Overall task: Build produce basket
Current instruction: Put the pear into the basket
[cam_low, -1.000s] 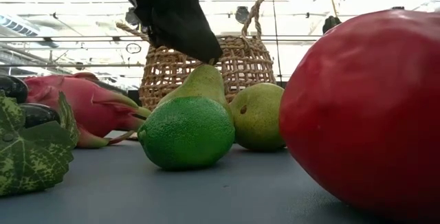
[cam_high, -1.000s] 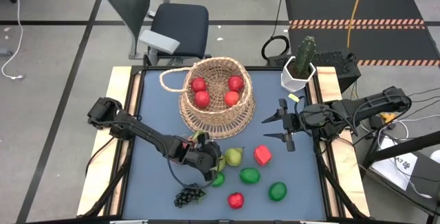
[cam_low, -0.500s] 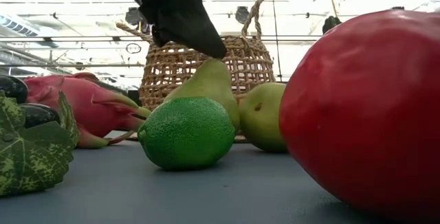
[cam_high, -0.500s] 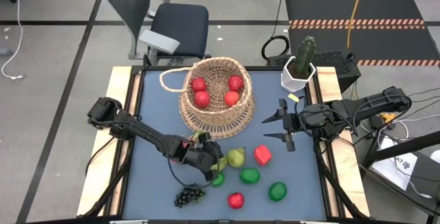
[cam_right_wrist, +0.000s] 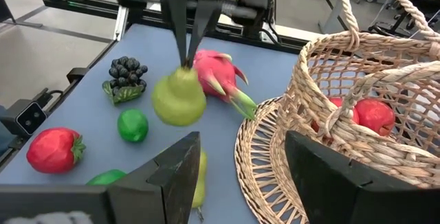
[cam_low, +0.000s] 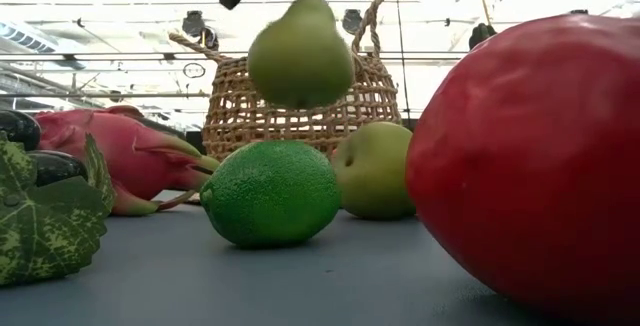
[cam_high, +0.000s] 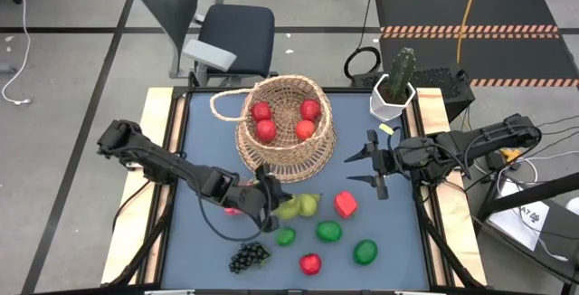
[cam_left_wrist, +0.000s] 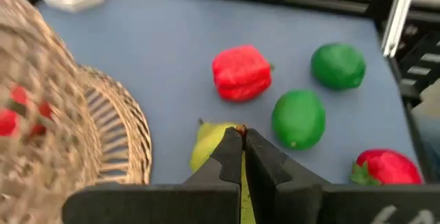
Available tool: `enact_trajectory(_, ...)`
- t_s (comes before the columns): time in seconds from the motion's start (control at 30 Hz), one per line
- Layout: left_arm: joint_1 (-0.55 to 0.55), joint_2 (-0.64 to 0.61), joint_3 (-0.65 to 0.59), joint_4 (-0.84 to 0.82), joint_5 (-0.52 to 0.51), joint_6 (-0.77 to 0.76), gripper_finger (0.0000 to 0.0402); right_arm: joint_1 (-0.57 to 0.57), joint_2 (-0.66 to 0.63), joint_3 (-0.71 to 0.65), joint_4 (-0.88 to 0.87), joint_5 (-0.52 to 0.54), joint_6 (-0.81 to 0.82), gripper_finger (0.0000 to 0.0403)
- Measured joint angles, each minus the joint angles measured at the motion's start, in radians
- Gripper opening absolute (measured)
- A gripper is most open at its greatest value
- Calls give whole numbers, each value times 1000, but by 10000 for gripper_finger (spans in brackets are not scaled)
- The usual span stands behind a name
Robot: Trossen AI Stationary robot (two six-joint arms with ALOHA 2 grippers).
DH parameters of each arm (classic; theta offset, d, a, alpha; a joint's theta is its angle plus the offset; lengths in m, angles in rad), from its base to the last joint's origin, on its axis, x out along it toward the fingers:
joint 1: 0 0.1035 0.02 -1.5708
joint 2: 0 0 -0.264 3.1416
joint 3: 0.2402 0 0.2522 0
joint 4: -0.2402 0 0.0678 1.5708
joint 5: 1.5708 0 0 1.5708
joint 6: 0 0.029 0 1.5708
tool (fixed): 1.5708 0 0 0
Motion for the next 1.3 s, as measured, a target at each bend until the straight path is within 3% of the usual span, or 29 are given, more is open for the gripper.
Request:
enact_trajectory(0.73, 115, -225, 1, 5, -29, 193, 1, 0, 0, 0, 0, 3, -8, 208)
enact_trajectory(1.3, 334, -242, 78, 10, -29, 341, 1, 0, 0, 0, 8, 54, -8, 208)
